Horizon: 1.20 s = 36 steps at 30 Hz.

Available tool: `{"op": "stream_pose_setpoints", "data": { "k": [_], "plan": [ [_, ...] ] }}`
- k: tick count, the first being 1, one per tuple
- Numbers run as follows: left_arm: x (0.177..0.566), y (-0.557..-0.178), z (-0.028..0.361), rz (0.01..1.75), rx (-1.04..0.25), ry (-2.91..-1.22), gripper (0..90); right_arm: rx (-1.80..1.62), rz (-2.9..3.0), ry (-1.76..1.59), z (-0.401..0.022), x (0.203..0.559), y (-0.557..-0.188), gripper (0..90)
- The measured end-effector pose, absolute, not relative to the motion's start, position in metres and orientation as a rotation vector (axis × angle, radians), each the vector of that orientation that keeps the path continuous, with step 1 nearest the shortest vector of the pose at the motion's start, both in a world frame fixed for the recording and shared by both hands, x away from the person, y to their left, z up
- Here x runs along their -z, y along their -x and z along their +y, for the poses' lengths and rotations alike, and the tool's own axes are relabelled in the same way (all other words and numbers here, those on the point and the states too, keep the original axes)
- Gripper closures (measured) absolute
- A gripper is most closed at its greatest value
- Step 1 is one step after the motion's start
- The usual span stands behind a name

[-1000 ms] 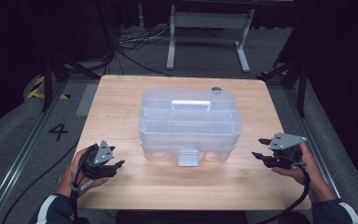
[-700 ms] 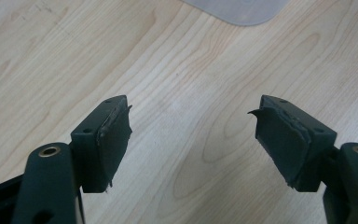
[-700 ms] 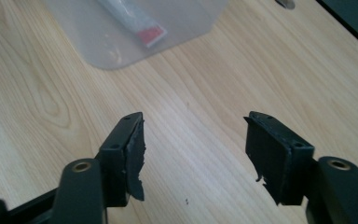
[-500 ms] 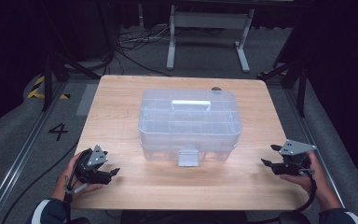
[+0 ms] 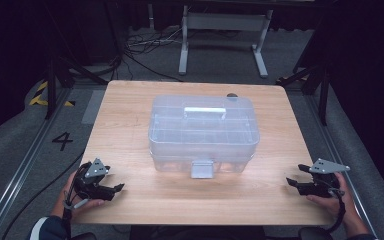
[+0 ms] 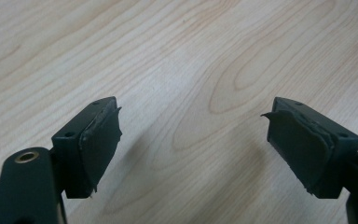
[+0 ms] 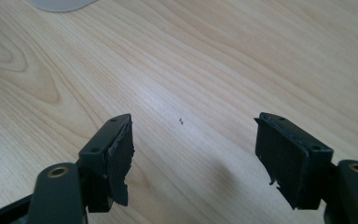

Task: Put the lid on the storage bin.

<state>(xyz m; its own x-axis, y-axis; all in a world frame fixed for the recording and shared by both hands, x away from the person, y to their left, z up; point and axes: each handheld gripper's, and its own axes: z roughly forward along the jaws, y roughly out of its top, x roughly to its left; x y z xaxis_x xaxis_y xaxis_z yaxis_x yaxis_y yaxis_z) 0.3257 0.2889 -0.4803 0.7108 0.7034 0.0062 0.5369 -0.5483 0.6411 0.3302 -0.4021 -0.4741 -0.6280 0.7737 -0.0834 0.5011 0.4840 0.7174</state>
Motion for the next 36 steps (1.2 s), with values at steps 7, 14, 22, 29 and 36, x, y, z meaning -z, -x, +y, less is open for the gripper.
{"op": "stream_pose_setpoints", "data": {
  "k": [7, 14, 22, 29, 36],
  "plan": [
    [0.488, -0.321, 0.298, 0.964, -0.315, -2.275, 16.8, -0.975, 2.283, -1.197, -0.412, 0.49, -0.326, 23.7],
    [0.493, -0.317, 0.3, 0.965, -0.341, -2.221, 14.7, -0.99, 2.277, -1.242, -0.413, 0.491, -0.327, 20.6],
    [0.493, -0.314, 0.299, 0.995, -0.349, -2.208, 14.6, -0.989, 2.272, -1.247, -0.412, 0.492, -0.328, 20.3],
    [0.493, -0.314, 0.298, 1.005, -0.357, -2.205, 14.6, -0.975, 2.246, -1.278, -0.408, 0.492, -0.329, 20.3],
    [0.494, -0.314, 0.298, 1.013, -0.355, -2.201, 14.4, -0.975, 2.244, -1.279, -0.408, 0.492, -0.33, 20.3]
  ]
}}
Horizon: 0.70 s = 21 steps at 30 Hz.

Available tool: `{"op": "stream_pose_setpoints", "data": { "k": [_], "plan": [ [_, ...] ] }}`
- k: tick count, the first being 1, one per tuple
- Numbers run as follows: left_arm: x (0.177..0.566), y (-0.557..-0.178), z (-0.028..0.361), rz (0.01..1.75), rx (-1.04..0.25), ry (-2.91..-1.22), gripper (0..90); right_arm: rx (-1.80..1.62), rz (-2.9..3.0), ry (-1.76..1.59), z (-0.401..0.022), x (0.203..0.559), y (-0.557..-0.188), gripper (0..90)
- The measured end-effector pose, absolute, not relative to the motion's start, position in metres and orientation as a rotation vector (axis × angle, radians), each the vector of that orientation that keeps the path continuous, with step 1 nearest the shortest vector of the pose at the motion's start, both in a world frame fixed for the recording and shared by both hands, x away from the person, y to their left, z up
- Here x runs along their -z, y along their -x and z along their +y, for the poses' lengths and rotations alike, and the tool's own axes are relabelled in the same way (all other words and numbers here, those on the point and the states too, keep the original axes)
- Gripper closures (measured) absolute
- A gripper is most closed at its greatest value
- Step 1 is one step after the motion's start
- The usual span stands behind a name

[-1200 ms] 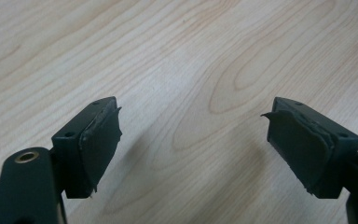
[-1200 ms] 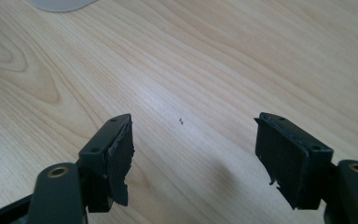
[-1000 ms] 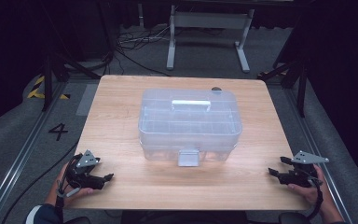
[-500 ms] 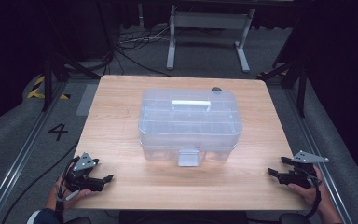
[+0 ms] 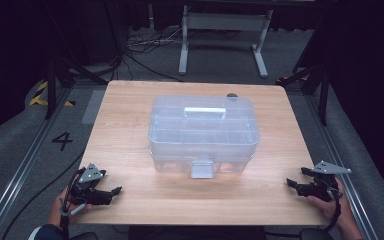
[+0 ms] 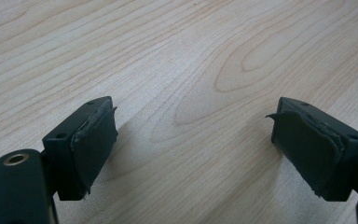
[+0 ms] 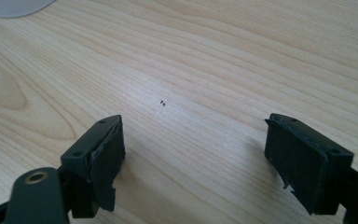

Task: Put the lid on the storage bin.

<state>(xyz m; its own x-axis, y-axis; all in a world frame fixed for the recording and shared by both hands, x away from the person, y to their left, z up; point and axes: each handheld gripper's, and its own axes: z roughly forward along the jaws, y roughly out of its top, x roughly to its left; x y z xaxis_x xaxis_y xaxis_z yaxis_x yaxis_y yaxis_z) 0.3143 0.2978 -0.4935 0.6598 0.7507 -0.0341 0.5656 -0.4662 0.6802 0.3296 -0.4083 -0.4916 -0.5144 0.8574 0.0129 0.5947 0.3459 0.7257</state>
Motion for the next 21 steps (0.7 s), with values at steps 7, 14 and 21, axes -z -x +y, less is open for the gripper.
{"op": "stream_pose_setpoints", "data": {
  "k": [7, 14, 21],
  "plan": [
    [0.4935, -0.3143, 0.2977, 1.014, -0.355, -2.201, 14.3, -0.973, 2.242, -1.278, -0.4079, 0.4916, -0.3302, 20.2],
    [0.4935, -0.3142, 0.2975, 1.017, -0.356, -2.199, 14.3, -0.969, 2.236, -1.286, -0.4071, 0.4916, -0.3305, 20.2],
    [0.4935, -0.3144, 0.2973, 1.018, -0.359, -2.199, 14.2, -0.966, 2.231, -1.29, -0.4068, 0.4916, -0.3309, 20.1]
  ]
}}
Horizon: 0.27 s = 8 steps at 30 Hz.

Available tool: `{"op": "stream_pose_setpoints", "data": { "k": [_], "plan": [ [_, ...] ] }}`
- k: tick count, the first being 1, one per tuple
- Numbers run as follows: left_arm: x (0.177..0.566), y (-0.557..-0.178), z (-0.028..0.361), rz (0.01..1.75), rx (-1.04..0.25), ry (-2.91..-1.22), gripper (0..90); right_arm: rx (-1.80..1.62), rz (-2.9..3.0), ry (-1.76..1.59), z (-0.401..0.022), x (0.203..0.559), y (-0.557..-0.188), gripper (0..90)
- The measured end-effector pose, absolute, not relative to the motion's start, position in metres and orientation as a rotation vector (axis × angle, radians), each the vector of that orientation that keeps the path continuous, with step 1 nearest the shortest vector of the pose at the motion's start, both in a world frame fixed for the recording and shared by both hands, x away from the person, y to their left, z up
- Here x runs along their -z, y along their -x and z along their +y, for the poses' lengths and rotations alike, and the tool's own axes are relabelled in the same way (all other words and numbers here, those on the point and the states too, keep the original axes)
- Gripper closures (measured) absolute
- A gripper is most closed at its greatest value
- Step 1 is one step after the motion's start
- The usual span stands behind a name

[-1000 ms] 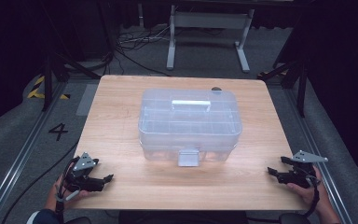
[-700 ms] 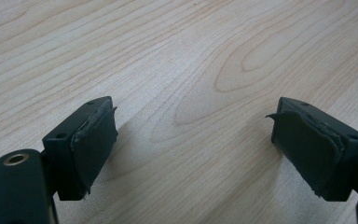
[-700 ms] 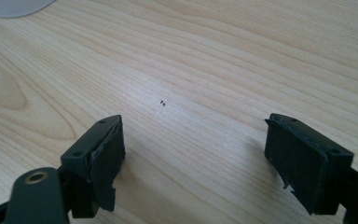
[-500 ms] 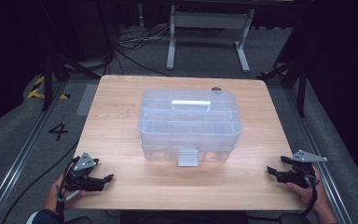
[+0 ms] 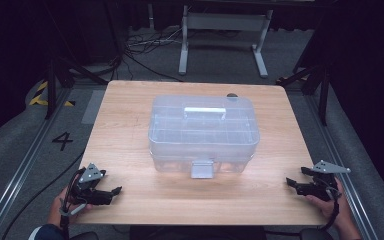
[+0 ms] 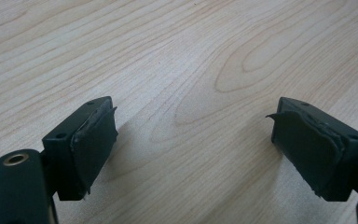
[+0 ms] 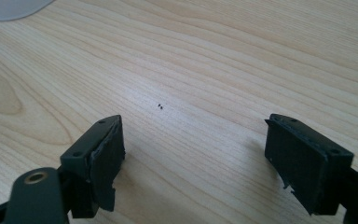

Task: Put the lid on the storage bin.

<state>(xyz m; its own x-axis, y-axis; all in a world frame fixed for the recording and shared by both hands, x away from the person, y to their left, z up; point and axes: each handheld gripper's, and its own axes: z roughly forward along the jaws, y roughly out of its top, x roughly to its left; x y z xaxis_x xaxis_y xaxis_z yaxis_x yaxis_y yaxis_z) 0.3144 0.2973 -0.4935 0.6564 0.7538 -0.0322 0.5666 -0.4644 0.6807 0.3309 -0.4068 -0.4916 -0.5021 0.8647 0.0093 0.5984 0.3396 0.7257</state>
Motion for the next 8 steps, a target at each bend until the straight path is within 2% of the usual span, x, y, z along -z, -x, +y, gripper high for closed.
{"op": "stream_pose_setpoints", "data": {
  "k": [8],
  "plan": [
    [0.4932, -0.3151, 0.2975, 1.019, -0.36, -2.203, 14.0, -0.966, 2.225, -1.298, -0.4061, 0.4917, -0.3315, 20.1]
  ]
}}
